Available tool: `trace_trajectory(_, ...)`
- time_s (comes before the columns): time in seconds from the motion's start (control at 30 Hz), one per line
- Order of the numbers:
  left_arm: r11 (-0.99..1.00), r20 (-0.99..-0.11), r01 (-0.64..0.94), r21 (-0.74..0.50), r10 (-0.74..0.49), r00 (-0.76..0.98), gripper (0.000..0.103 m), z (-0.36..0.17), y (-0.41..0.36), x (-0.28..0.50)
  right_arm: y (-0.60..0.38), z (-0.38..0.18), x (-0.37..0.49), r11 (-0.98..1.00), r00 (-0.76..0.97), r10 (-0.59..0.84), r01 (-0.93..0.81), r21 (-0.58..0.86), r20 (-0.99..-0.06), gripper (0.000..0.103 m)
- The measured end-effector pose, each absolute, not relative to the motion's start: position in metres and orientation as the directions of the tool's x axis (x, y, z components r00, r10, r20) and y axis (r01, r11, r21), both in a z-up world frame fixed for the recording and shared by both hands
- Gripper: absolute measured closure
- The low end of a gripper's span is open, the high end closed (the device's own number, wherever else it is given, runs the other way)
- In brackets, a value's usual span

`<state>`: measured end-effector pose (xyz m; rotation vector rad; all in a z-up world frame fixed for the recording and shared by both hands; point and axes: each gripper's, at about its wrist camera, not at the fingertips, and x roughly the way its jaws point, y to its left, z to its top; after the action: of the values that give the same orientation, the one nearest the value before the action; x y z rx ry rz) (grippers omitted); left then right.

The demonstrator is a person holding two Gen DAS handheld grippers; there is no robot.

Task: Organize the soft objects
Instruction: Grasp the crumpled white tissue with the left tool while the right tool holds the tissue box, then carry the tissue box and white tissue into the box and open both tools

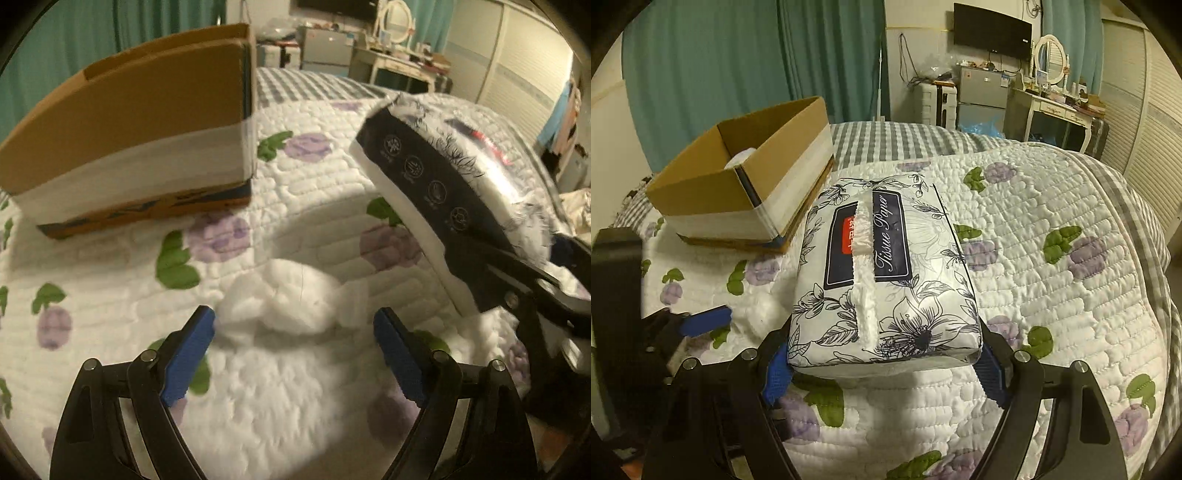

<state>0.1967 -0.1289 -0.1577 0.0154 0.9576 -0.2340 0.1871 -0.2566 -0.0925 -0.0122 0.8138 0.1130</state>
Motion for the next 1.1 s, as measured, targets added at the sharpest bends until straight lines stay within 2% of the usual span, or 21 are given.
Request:
trace_trajectory(0.07, 0.972, -0.813, 0.208, -0.106, -0.205, 0.545, 0.035, -0.161, -0.128, 0.2, -0.254, -0.095, 0.188, 0.994, 0.677, 0.096, -0.11, 0.028, -0.729, 0.022)
trace_trajectory(0.13, 0.969, -0.809, 0.214, -0.121, -0.221, 0.545, 0.042, -0.161, -0.125, 0.199, -0.254, -0.097, 0.188, 0.994, 0.678, 0.091, -0.107, 0.025, -0.73, 0.022)
trace_trajectory(0.17, 0.967, -0.804, 0.221, -0.13, -0.233, 0.548, 0.055, -0.159, -0.124, 0.196, -0.255, -0.097, 0.188, 0.994, 0.677, 0.09, -0.105, 0.026, -0.73, 0.022)
trace_trajectory(0.2, 0.964, -0.799, 0.229, -0.135, -0.242, 0.551, 0.058, -0.157, -0.122, 0.194, -0.256, -0.098, 0.187, 0.995, 0.678, 0.089, -0.1, 0.028, -0.73, 0.022)
trace_trajectory(0.33, 0.959, -0.786, 0.253, -0.125, -0.251, 0.565, 0.061, -0.147, -0.114, 0.183, -0.259, -0.098, 0.184, 0.996, 0.683, 0.08, -0.084, 0.03, -0.726, 0.022)
trace_trajectory(0.67, 0.962, -0.734, 0.269, -0.041, -0.212, 0.646, 0.061, -0.097, -0.083, 0.138, -0.243, -0.075, 0.147, 0.994, 0.742, 0.063, -0.105, -0.024, -0.667, 0.022)
trace_trajectory(0.8, 0.965, -0.673, 0.262, -0.032, -0.214, 0.708, 0.061, -0.059, -0.069, 0.126, -0.228, -0.046, 0.133, 0.992, 0.767, 0.112, -0.128, 0.02, -0.632, 0.022)
trace_trajectory(1.1, 0.973, -0.541, 0.225, 0.048, -0.164, 0.825, 0.061, 0.016, -0.026, 0.118, -0.176, 0.046, 0.107, 0.982, 0.845, 0.143, -0.186, -0.031, -0.516, 0.022)
